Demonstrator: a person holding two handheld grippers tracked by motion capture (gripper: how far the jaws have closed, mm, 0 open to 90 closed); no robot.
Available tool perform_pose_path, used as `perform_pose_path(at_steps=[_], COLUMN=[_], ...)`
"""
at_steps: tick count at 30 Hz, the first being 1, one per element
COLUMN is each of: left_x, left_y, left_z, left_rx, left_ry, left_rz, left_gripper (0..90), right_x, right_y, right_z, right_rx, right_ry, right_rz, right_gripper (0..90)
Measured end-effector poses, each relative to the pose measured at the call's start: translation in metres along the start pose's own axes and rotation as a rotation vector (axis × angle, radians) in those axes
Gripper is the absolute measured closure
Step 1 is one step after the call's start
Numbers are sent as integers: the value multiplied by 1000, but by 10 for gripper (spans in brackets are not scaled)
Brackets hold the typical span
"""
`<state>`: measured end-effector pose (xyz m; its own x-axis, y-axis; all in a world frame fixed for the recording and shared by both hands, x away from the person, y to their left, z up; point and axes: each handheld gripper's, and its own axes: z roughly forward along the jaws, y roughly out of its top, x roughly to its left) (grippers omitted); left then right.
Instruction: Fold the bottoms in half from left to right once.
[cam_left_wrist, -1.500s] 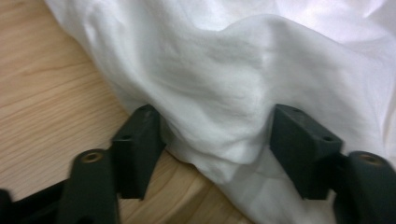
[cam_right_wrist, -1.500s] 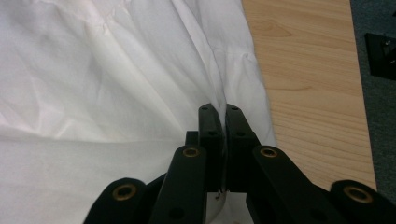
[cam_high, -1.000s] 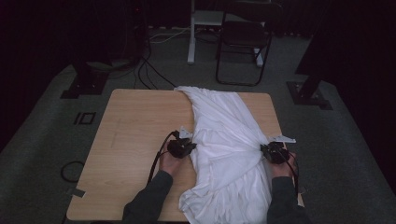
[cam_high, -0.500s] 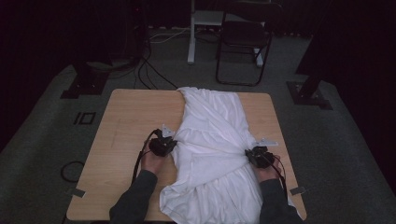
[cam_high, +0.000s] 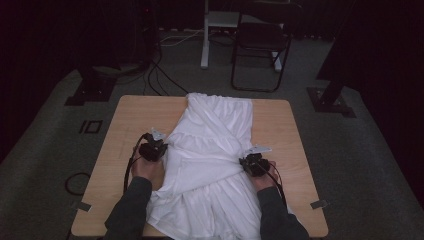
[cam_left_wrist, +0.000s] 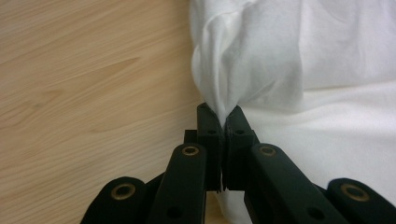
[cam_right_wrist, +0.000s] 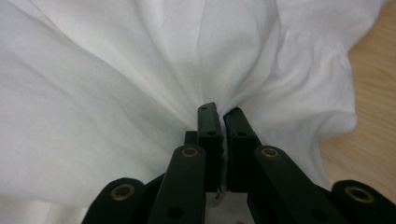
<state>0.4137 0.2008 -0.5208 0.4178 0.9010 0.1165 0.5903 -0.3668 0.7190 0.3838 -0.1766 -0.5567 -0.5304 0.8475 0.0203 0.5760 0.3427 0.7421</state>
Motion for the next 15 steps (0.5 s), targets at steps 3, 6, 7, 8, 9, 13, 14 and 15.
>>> perform_pose_path(at_steps=[3,6,7,8,9,13,14,15], left_x=[5,-1,-3,-5,-5,-18,-21,-24], left_y=[-1,2,3,4,4,13,15,17], left_z=[-1,-8,-11,-14,-14,-29,-32,-35], left_rx=[1,-29,-44,-54,-54,-104,-113,-125], left_ry=[2,-15,-24,-31,-31,-52,-56,-60], left_rz=[-30,-20,-19,-13,-13,16,22,28], left_gripper=[881,879,878,877,877,876,876,876], right_x=[5,5,3,1,1,-3,-3,-3], right_y=[7,8,8,8,8,12,13,14], right_z=[2,-1,-2,-4,-4,-24,-28,-33], right_rx=[-14,-30,-36,-41,-41,-110,-121,-133], right_ry=[8,3,7,10,10,0,-3,-8], right_rz=[-9,6,15,26,26,26,21,14], right_gripper=[872,847,846,847,847,873,874,875])
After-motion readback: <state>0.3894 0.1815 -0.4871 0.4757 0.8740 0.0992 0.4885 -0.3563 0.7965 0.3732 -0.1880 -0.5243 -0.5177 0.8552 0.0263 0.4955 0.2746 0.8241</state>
